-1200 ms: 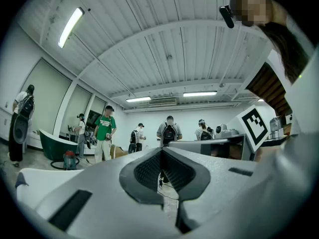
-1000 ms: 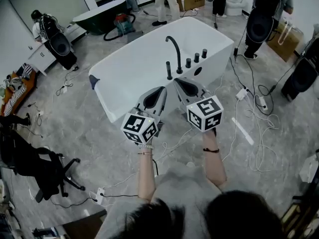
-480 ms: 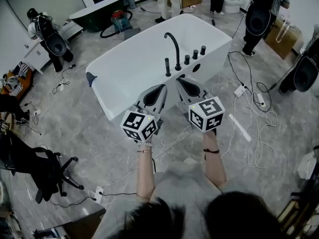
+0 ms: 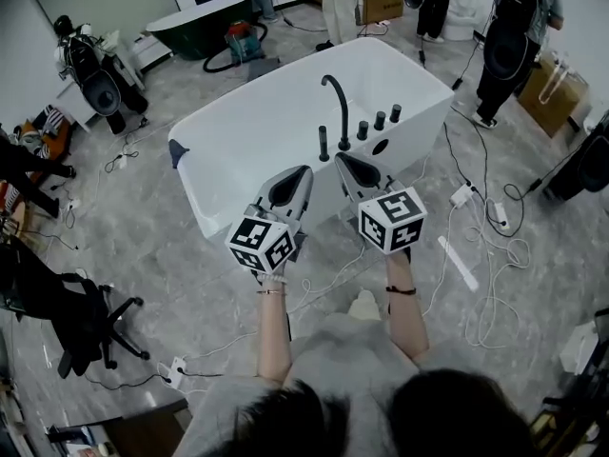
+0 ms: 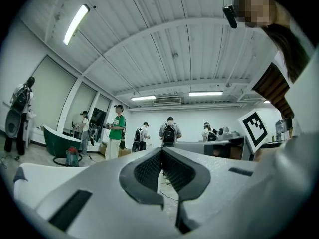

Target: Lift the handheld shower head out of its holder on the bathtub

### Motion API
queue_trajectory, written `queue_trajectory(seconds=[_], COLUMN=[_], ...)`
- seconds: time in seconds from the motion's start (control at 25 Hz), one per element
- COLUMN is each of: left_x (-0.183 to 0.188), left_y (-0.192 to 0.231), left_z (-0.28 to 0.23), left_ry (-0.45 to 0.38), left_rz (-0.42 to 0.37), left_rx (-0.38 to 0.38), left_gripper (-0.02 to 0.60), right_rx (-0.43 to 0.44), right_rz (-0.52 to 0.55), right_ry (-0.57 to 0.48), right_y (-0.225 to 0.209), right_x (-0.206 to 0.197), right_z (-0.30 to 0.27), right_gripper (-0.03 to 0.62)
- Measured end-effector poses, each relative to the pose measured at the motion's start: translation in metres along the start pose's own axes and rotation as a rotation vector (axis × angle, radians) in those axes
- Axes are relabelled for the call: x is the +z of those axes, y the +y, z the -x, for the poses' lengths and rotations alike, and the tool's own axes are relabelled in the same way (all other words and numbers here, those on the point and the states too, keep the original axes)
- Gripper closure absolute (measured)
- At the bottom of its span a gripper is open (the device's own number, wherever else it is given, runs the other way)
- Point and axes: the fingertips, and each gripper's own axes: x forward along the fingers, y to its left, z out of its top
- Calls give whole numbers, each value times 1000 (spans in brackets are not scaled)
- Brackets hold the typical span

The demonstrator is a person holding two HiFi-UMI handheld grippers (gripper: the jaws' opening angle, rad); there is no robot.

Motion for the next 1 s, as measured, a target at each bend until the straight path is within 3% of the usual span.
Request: queue_trajectory(seconds=[0.44, 1.0], left_x=[-7, -40], left_y=[7, 15], left_z=[-82, -116], left_ry=[-29, 32], left_rz=[-10, 14], left_rx=[91, 159], left_gripper=[575, 575], right_rx=[101, 159], right_rz=[24, -26], right_ry=[19, 53], right_y=[-84, -128], right_x=[5, -20], right_z=[-30, -50], right_gripper=[594, 595])
